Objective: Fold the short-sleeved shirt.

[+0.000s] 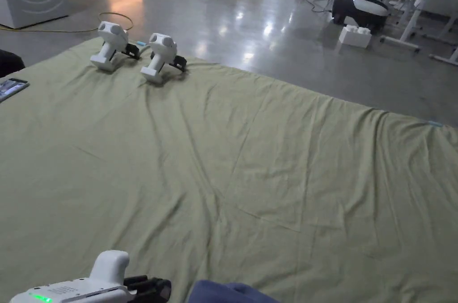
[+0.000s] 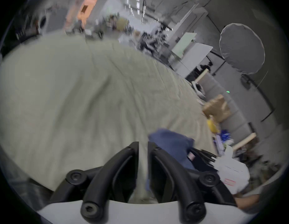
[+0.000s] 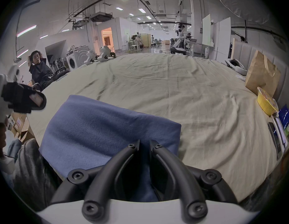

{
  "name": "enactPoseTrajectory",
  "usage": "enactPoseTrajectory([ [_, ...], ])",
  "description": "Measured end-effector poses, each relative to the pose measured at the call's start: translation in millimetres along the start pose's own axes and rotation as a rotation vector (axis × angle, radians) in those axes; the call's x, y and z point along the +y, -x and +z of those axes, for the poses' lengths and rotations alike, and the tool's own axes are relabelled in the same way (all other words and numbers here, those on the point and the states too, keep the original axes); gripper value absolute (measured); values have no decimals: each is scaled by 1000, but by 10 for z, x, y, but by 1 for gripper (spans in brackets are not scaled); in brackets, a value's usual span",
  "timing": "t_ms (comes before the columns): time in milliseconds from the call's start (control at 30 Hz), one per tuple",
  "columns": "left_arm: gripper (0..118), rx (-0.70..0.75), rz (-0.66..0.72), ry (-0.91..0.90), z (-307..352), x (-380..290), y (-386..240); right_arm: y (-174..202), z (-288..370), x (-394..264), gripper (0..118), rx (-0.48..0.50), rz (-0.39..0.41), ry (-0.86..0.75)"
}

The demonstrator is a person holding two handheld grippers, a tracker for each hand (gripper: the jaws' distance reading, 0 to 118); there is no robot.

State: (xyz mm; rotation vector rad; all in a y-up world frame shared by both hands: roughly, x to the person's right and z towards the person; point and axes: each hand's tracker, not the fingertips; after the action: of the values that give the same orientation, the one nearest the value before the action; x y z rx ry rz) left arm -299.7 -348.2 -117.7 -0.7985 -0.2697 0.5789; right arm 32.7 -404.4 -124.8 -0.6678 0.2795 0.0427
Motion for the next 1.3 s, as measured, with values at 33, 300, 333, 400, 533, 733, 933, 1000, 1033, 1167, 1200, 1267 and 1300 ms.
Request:
enactPoseTrajectory([
  [33,51,-57,37,16,-40,-4,74,-9,0,2,14,2,1,0],
  [300,98,-322,231,153,-438,89,350,-23,2,0,14,9,13,-1],
  [333,98,-340,220,186,-507,96,333,-22,4,1,14,9,14,-1],
  [400,98,-358,184,280,-705,78,264,-22,-1,-4,14,9,13,-2],
  [533,98,-391,132,434,-1108,-8,41,-27,2,-8,14,12,7,-4],
  [733,74,-443,335,333,-1174,21,235,-61,12,6,14,20,-12,0],
  [933,40,-420,307,326,-1131,-39,311,-32,3,-6,14,18,8,-2],
  [1000,38,-433,312,322,-1093,-47,268,-39,18,19,14,20,2,1],
  [1033,38,-435,309,322,-1085,-36,259,-36,22,37,14,20,5,6],
  [1167,37,-457,311,312,-957,81,183,-12,130,174,14,10,56,-17],
  [1200,37,-461,301,303,-924,142,259,-31,165,232,14,-2,63,-40],
  [1267,37,-464,289,288,-778,313,329,-119,227,401,14,-22,57,-85],
  [1300,37,-452,268,278,-678,421,358,-183,254,506,14,-30,52,-104],
])
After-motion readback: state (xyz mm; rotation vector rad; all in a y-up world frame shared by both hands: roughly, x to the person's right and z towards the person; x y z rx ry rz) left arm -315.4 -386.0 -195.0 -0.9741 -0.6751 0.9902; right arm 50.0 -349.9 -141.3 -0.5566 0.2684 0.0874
